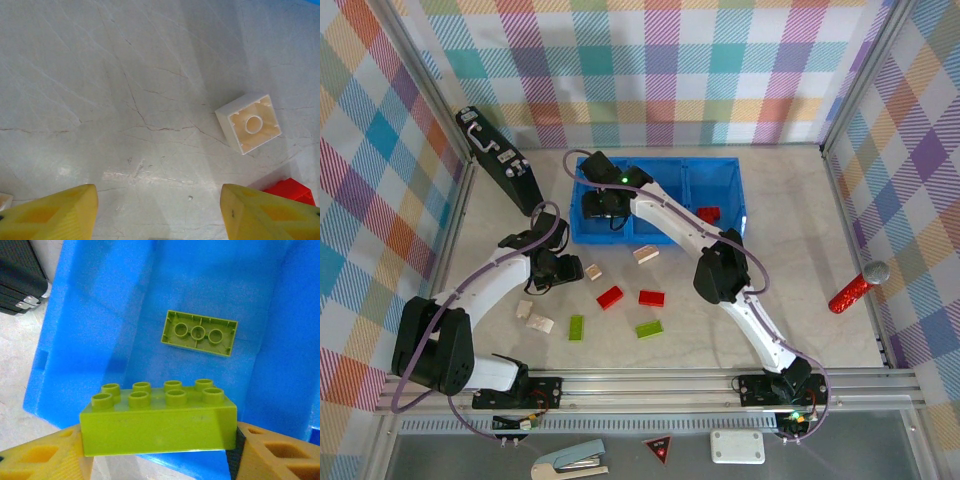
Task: Sort the legos into containers by color
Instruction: Place the lego in the container.
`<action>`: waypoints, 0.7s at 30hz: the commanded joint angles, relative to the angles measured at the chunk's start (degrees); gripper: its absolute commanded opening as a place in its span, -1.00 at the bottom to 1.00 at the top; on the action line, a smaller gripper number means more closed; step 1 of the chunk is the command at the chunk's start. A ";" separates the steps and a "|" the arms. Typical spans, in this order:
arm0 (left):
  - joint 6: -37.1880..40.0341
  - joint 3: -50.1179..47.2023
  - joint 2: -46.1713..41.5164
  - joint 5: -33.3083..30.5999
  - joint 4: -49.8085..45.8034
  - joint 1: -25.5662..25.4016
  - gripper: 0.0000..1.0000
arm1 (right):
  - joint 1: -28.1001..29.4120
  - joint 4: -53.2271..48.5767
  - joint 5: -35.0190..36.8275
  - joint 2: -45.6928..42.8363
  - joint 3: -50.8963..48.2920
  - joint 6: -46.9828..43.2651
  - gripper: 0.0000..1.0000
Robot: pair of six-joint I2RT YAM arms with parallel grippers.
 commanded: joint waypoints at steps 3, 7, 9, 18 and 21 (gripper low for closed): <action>-0.23 -0.74 -1.07 0.83 -0.30 0.60 0.32 | 0.39 0.23 -0.63 0.60 1.74 0.71 0.37; -0.29 -0.52 -0.69 1.09 -0.10 0.60 0.31 | 0.48 0.19 -0.41 -0.39 1.91 0.22 0.41; -0.30 -0.52 -0.59 1.13 0.05 0.60 0.31 | 0.59 0.06 -0.26 -0.97 1.94 0.07 0.41; -0.29 -0.14 -0.01 1.34 0.16 0.60 0.32 | 0.81 -0.18 -0.05 -2.90 2.37 -0.57 0.52; -0.21 0.06 0.20 1.35 0.16 0.60 0.32 | 0.83 -0.77 0.10 -3.02 3.27 -0.85 0.53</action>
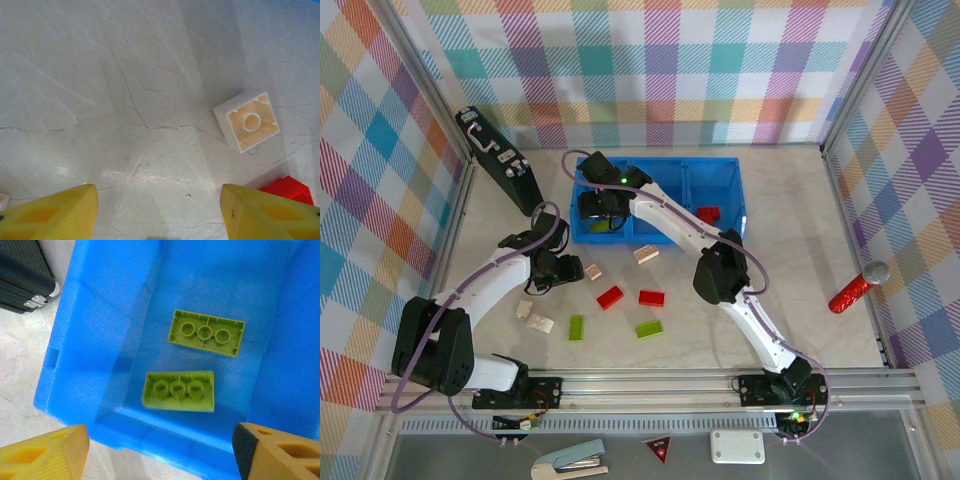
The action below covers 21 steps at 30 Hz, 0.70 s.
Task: Sort the legos into containers by color
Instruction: Place the lego in the container.
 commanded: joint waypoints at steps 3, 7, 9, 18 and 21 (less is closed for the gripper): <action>-0.19 0.26 0.48 0.94 0.25 0.60 0.31 | 0.54 -1.58 0.78 -3.49 3.74 -0.80 0.52; -0.44 0.92 1.59 1.44 0.91 0.44 0.31 | 0.63 -2.77 1.34 -5.61 3.58 -1.28 0.51; -0.76 1.32 2.50 1.55 1.50 0.18 0.31 | 0.57 -3.65 1.91 -6.99 2.92 -1.39 0.51; -2.52 6.18 9.78 1.45 3.85 -3.88 0.30 | -0.13 -3.72 6.88 -19.22 -10.68 -2.18 0.50; -3.17 7.87 11.91 0.91 4.10 -5.30 0.30 | -0.76 -2.44 8.16 -24.30 -17.54 -2.18 0.50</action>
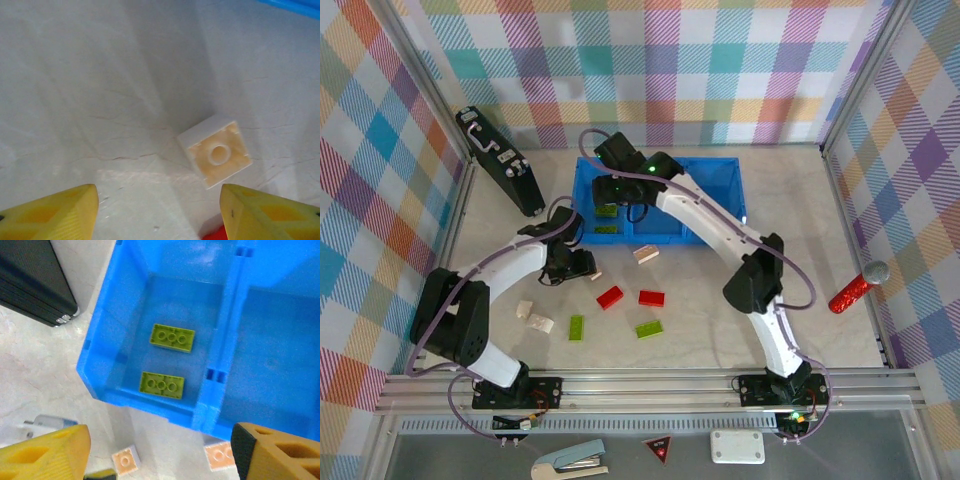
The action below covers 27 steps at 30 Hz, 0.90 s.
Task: Sort the legos into containers by color
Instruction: Place the lego in the container.
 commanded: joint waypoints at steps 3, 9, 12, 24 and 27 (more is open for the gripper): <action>-1.84 3.89 3.79 -0.67 0.91 -2.36 0.31 | -1.47 1.98 3.76 -10.52 -12.26 -0.41 0.50; -2.37 6.24 7.51 -0.59 1.22 -3.91 0.31 | -3.44 4.45 5.37 -19.99 -24.56 0.81 0.50; -2.45 6.87 8.97 -0.70 1.36 -4.45 0.31 | -4.15 5.15 5.89 -23.47 -29.31 1.20 0.50; -2.27 6.61 12.01 -0.62 2.04 -5.02 0.06 | -5.04 6.32 7.12 -31.09 -41.10 3.02 0.50; -2.27 6.69 12.27 -0.75 2.19 -5.23 -0.03 | -5.05 6.17 7.52 -32.11 -42.35 3.22 0.50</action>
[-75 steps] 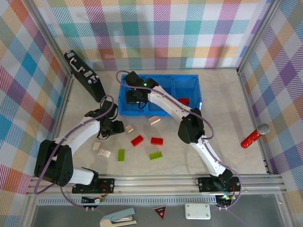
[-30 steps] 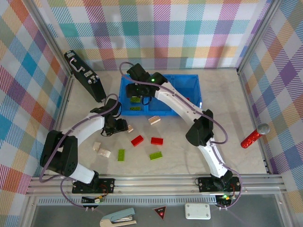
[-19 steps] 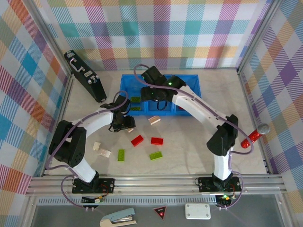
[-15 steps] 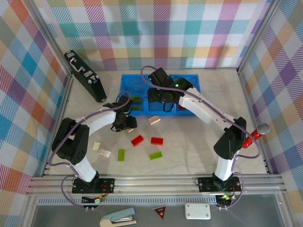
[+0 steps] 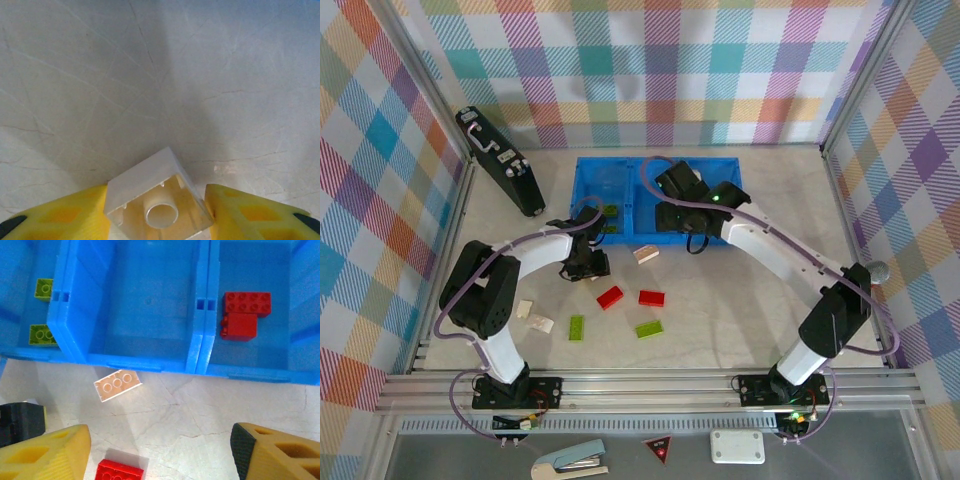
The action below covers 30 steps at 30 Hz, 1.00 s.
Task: Sort the legos into containers by color
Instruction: Pick up the lego from the center of the table.
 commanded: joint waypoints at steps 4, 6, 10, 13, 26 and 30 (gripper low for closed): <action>-0.39 1.36 0.16 -0.72 -0.08 -0.74 -0.13 | -0.25 1.38 1.50 -3.50 -2.85 1.75 0.50; -0.33 1.78 0.08 -0.90 -0.47 -0.87 -0.14 | -0.25 1.45 1.41 -3.67 -3.43 2.04 0.49; -0.04 3.65 -0.19 -0.99 -1.73 -1.28 -0.15 | -0.23 1.65 1.49 -4.24 -4.33 2.44 0.49; 0.12 5.89 -0.63 -1.18 -3.25 -2.00 -0.15 | -0.24 1.73 1.71 -4.81 -4.97 2.53 0.49; 1.39 16.22 2.18 -7.94 -11.24 -5.01 0.05 | -0.95 1.32 2.81 -9.09 -8.53 3.18 0.48; 1.52 14.61 2.95 -9.01 -10.97 -4.91 0.15 | -1.10 0.98 2.86 -9.98 -9.37 3.29 0.48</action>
